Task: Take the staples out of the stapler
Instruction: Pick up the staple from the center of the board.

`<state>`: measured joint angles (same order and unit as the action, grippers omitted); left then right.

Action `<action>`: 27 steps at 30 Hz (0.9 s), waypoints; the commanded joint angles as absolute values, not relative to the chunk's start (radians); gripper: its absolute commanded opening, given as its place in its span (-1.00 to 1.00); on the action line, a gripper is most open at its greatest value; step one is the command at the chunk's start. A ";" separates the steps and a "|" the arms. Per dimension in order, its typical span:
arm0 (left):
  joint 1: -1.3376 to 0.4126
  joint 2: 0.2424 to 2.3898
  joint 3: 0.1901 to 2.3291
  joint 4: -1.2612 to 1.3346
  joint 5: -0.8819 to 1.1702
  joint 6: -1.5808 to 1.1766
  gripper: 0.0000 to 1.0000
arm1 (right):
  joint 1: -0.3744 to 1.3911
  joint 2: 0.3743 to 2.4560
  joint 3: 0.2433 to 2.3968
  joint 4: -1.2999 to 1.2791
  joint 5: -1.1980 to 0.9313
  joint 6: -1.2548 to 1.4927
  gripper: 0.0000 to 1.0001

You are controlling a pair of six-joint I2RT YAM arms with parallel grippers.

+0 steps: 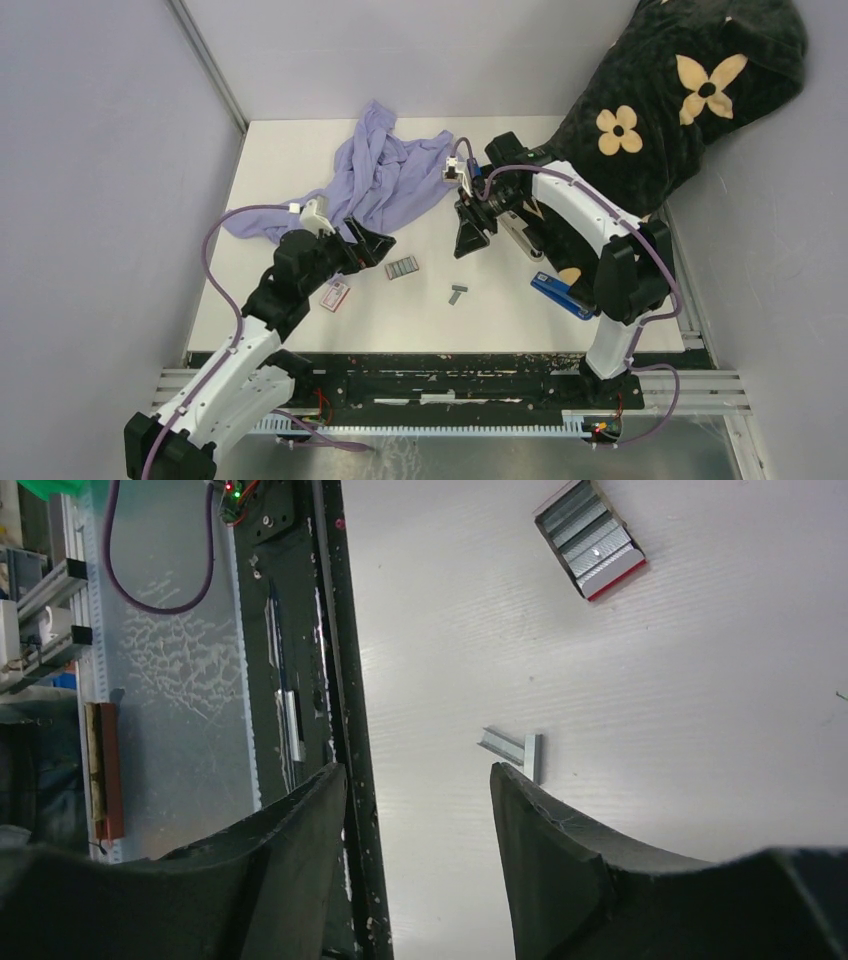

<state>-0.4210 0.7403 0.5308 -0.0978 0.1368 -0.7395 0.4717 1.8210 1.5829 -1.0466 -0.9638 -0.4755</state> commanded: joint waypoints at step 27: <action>-0.499 0.617 0.272 0.325 0.375 -0.885 0.89 | 0.269 1.451 1.206 -0.659 -0.992 -0.293 0.73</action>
